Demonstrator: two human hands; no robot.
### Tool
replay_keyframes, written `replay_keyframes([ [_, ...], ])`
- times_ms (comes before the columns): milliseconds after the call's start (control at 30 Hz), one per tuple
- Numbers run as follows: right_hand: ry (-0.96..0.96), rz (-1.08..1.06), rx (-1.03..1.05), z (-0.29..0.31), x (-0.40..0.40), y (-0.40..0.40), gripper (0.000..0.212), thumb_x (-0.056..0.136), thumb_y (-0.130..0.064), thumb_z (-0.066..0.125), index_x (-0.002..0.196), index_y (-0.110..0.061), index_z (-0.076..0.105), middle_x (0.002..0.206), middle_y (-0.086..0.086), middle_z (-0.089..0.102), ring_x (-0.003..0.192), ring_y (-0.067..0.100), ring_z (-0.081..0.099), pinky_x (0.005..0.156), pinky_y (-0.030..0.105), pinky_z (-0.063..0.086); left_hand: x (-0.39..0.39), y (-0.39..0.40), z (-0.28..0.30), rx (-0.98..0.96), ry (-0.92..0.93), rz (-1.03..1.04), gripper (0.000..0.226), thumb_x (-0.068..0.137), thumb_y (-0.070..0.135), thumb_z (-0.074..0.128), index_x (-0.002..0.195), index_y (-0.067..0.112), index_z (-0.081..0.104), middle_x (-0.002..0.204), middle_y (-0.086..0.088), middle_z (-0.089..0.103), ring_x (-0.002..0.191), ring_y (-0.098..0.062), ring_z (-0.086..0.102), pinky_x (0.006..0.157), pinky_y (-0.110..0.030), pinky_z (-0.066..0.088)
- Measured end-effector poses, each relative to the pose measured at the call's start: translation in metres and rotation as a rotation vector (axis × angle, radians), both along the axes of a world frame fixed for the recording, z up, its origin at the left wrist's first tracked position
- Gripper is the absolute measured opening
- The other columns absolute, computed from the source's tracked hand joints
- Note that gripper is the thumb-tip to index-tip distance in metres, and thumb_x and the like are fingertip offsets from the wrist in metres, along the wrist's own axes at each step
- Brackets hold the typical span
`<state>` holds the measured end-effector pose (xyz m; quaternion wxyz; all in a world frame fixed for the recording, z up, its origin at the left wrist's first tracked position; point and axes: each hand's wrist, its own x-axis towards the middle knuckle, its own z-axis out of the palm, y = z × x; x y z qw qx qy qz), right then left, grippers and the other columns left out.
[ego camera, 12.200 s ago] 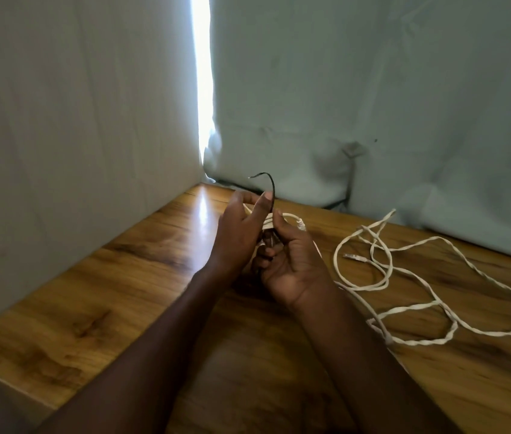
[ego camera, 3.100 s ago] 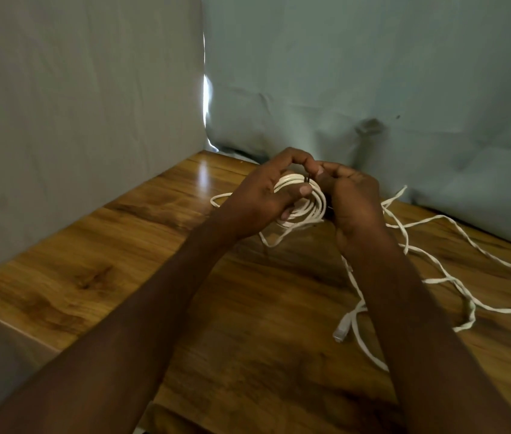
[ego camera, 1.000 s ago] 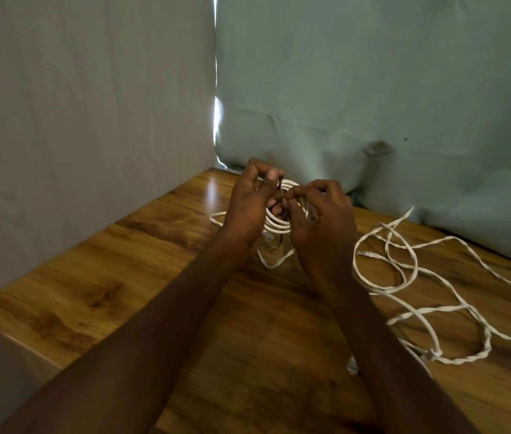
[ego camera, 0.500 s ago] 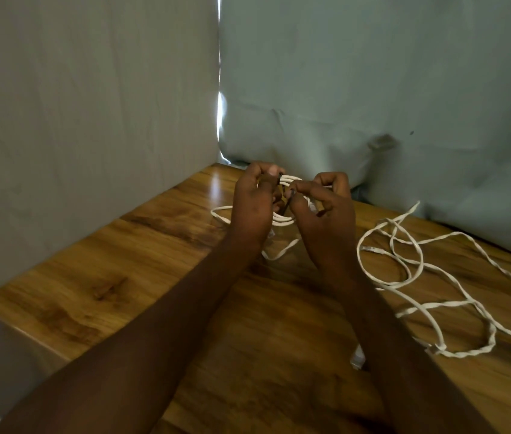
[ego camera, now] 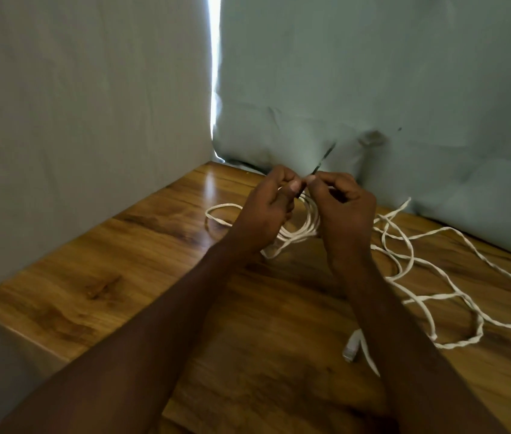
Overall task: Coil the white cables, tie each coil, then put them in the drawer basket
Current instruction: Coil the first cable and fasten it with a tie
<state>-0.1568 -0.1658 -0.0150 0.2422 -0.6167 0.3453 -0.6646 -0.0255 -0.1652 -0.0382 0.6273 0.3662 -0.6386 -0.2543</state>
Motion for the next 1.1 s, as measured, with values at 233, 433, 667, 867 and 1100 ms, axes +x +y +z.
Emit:
replay_keyframes([
  [233,-0.154,0.118,0.282,0.009,0.000,0.002,0.010,0.089,-0.008,0.075,0.095,-0.004,0.081,0.089,0.012,0.079,0.080,0.021,0.074,0.077,0.036,0.061,0.014,0.003,0.006,0.056,-0.142,-0.143,0.016,0.096,0.021,0.058,0.108,0.016,0.048,0.075,0.002,0.054,0.062,-0.011,0.052,0.060,-0.034,0.046],
  [433,-0.260,0.263,0.458,0.013,-0.003,0.004,0.007,0.086,-0.007,0.074,0.082,-0.007,0.080,0.080,0.014,0.076,0.071,0.023,0.070,0.066,0.032,0.058,0.012,0.011,0.006,-0.123,-0.340,0.045,0.024,0.099,0.011,0.060,0.118,0.013,0.045,0.073,0.008,0.057,0.061,-0.015,0.057,0.061,-0.039,0.050],
  [667,-0.478,0.532,0.735,0.009,-0.009,-0.006,0.010,0.090,-0.009,0.063,0.095,-0.002,0.067,0.086,0.016,0.068,0.069,0.025,0.066,0.061,0.029,0.059,0.004,0.012,0.002,-0.302,-0.416,0.191,0.025,0.104,0.009,0.059,0.129,0.011,0.061,0.080,0.022,0.058,0.070,0.002,0.058,0.068,-0.026,0.048],
  [867,-0.387,0.442,0.746,0.003,-0.012,-0.014,0.023,0.086,-0.016,0.069,0.106,-0.005,0.070,0.102,0.021,0.068,0.078,0.029,0.067,0.066,0.034,0.057,0.003,0.012,0.000,-0.297,-0.377,0.169,0.014,0.104,0.009,0.058,0.118,0.008,0.060,0.081,0.019,0.060,0.069,0.004,0.058,0.067,-0.021,0.044],
  [1100,-0.128,0.219,0.463,0.001,0.003,-0.012,0.015,0.093,-0.020,0.075,0.106,-0.013,0.077,0.093,0.006,0.080,0.083,0.016,0.076,0.073,0.030,0.057,0.009,0.002,-0.003,-0.196,-0.229,0.295,0.017,0.100,0.009,0.056,0.116,0.012,0.062,0.081,0.016,0.064,0.075,0.006,0.060,0.070,-0.024,0.047],
])
